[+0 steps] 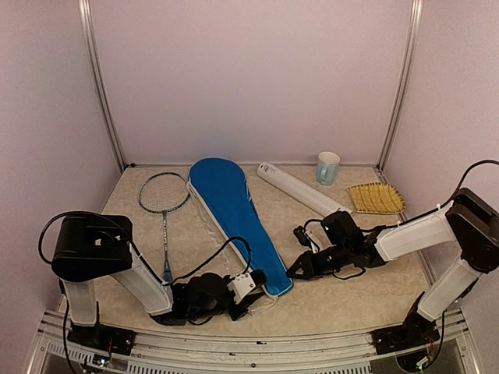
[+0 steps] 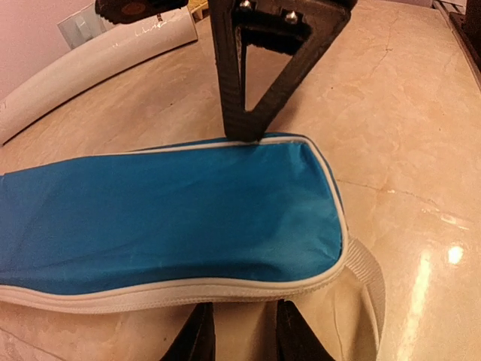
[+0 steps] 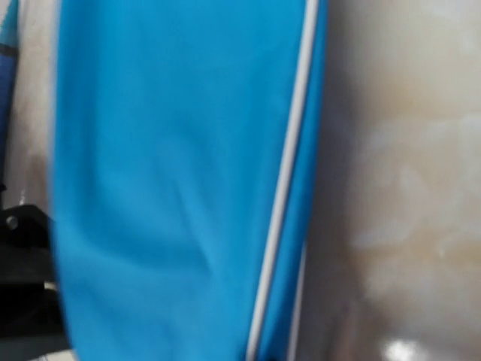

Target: Pack up the badminton gear

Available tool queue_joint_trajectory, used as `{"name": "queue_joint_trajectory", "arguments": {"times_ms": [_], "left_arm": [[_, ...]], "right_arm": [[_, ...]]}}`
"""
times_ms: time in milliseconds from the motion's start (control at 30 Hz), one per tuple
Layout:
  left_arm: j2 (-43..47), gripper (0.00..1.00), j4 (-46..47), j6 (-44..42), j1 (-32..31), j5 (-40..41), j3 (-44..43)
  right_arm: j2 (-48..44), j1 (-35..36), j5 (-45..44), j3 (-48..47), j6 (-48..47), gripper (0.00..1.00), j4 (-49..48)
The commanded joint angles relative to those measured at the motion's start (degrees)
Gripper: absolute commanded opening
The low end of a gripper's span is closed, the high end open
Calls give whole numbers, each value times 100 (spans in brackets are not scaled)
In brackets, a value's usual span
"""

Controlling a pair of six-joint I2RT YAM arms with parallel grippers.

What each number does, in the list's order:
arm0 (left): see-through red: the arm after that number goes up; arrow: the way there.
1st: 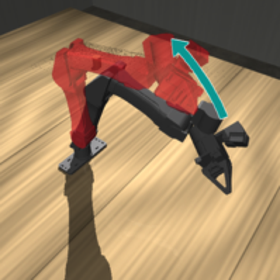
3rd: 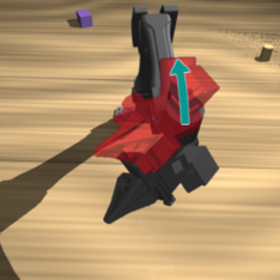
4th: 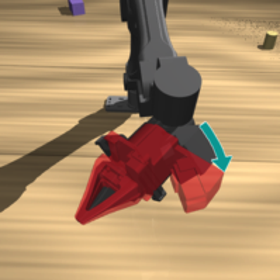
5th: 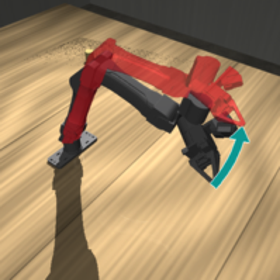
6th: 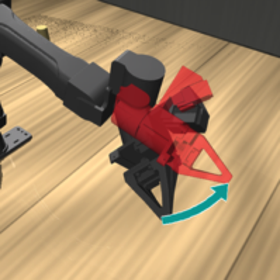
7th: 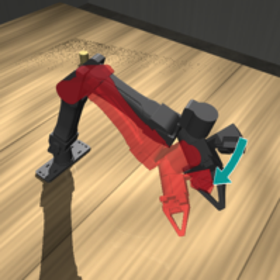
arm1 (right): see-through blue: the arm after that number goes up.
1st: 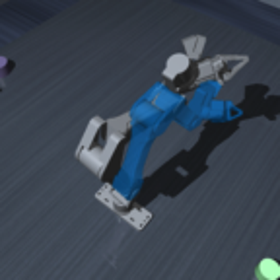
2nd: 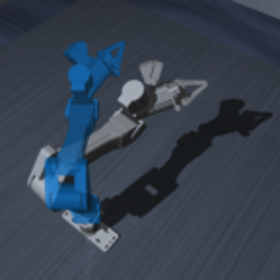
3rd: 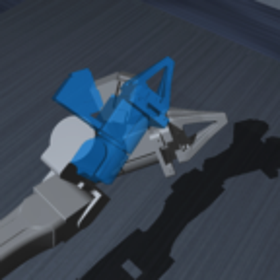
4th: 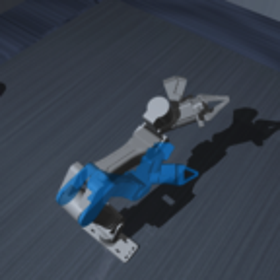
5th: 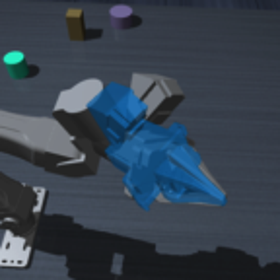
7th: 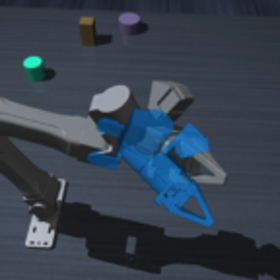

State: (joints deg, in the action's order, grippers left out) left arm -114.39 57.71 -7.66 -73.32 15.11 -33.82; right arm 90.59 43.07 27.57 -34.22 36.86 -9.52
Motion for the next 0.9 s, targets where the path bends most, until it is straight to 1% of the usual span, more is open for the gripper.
{"name": "queue_joint_trajectory", "arguments": {"times_ms": [0,233,300,467,567,767,867], "left_arm": [[257,26,-126,179,32,232,250],[37,23,-151,264,278,218,3],[-39,22,-140,265,367,245,-99],[-195,21,-194,150,523,140,-422],[-391,21,-360,85,572,6,-744],[-891,20,-578,61,591,-297,-1272],[-946,20,-562,-128,506,-527,-1380]], "right_arm": [[-227,-249,-111,-235,-256,16,296],[440,-334,-98,-643,-560,14,313],[640,-334,-117,-702,-596,12,249],[1053,-297,207,-744,-530,5,-54],[1101,-227,241,-750,-521,0,-72],[1063,-110,354,-603,-411,0,-148],[989,-5,453,-368,-222,0,-365]]}}
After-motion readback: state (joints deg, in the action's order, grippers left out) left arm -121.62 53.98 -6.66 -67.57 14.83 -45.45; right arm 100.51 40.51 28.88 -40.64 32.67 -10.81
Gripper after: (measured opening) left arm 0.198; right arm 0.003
